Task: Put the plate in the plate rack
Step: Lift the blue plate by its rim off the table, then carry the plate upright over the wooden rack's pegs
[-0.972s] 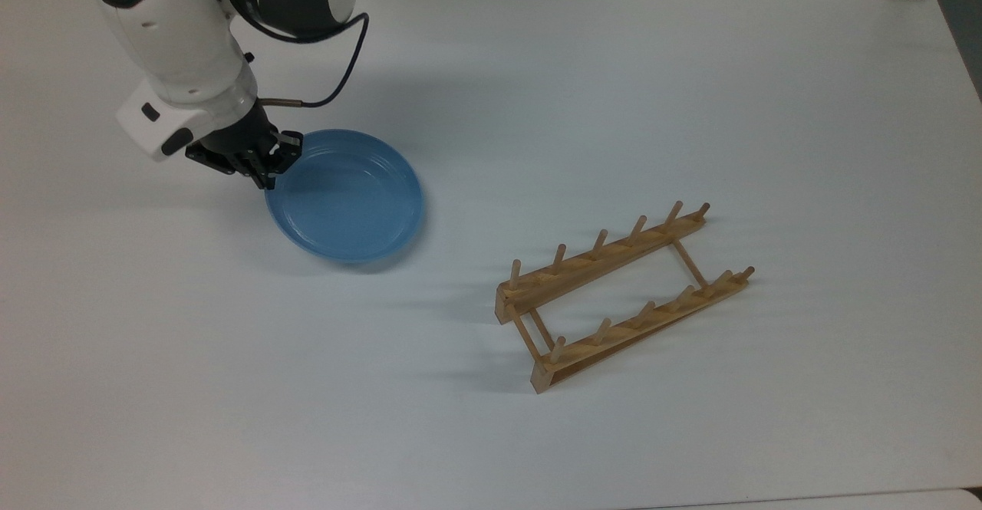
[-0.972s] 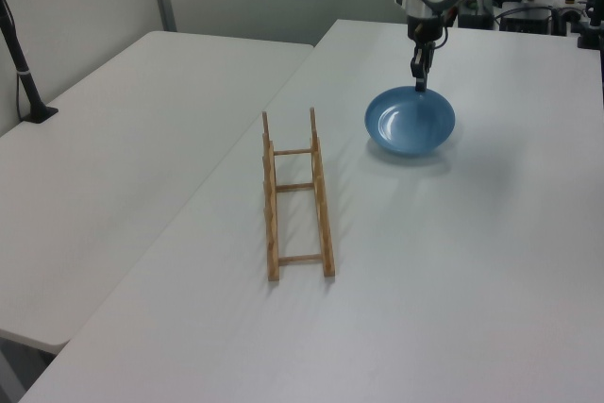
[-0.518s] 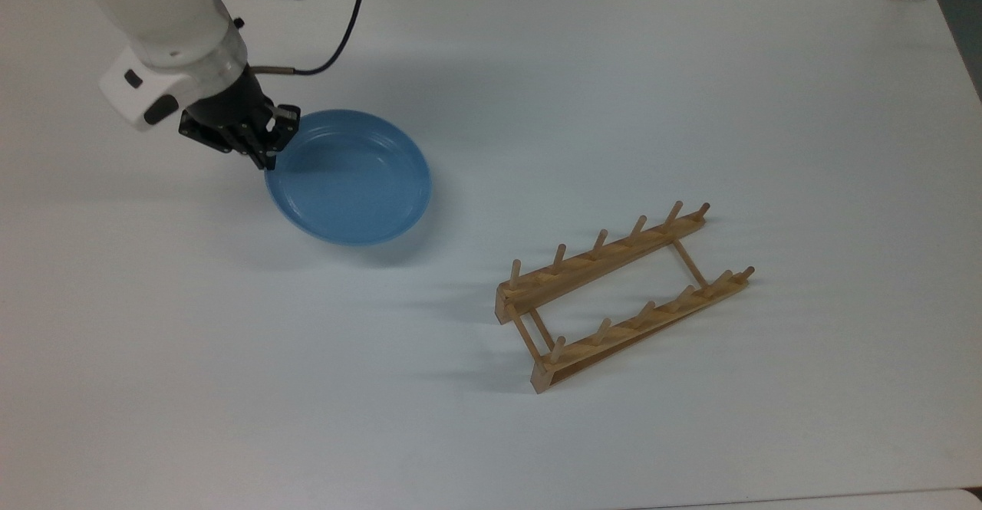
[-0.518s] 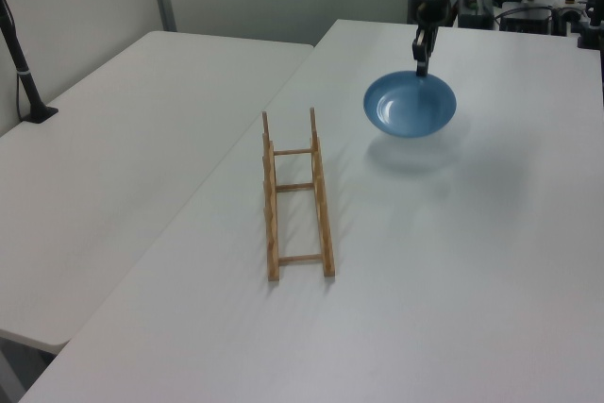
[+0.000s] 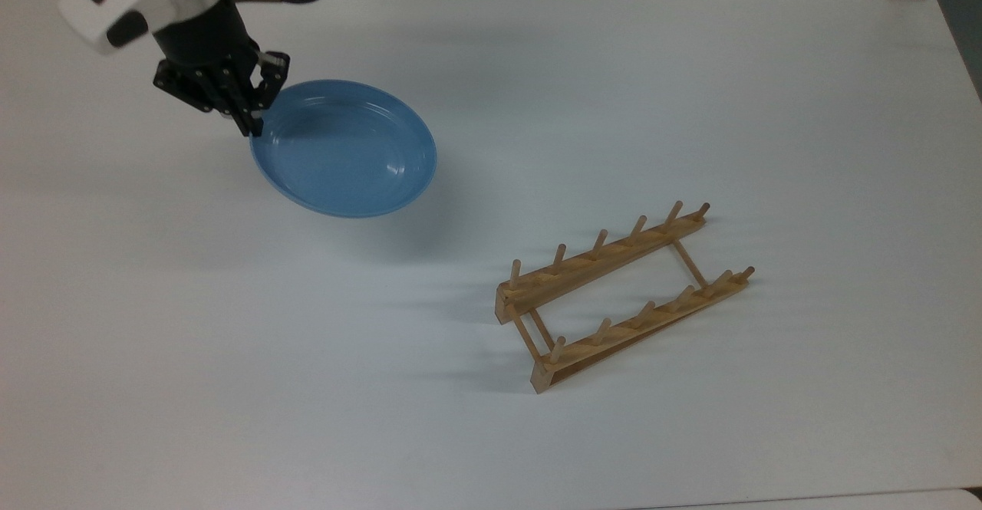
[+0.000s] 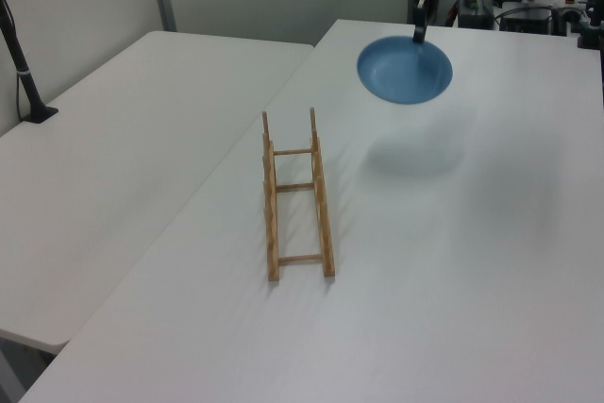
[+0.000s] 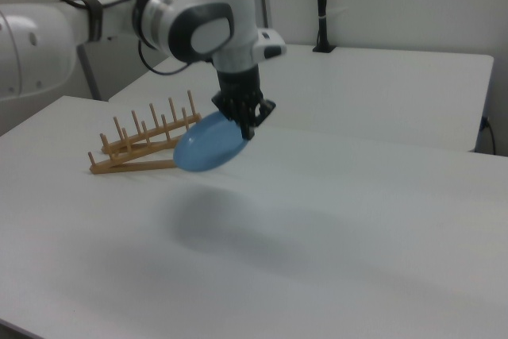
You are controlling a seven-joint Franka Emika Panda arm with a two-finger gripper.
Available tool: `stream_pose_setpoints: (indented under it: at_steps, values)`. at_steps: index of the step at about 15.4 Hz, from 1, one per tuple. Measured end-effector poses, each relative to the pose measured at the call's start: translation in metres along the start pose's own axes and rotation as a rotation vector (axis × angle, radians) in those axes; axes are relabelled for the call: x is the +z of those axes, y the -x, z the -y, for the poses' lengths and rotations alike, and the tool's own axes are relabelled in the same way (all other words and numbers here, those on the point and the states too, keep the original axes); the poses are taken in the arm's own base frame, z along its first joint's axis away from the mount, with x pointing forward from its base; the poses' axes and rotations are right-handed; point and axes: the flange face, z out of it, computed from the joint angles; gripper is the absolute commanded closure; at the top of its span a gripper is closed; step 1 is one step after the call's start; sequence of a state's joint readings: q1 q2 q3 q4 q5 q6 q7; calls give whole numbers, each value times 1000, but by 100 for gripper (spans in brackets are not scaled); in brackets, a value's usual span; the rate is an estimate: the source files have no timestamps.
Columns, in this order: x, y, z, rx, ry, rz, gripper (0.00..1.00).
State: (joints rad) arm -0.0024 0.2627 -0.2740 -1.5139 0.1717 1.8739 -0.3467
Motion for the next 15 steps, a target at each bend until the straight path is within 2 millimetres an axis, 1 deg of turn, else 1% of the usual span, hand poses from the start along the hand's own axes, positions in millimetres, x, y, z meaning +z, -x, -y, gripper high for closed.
stream_pose_setpoints:
  at_steps: [2, 4, 6, 8, 11, 15]
  values:
    - [-28, -4, 11, -10, 10, -51, 100]
    - [-54, -7, 26, -26, 13, -98, 100]
    - [-76, -11, 49, -58, 20, -144, 100]
    - [-95, -19, 78, -87, 26, -205, 100]
    - [-110, -29, 119, -116, 52, -290, 100]
    - [-114, -39, 171, -162, 147, -355, 100]
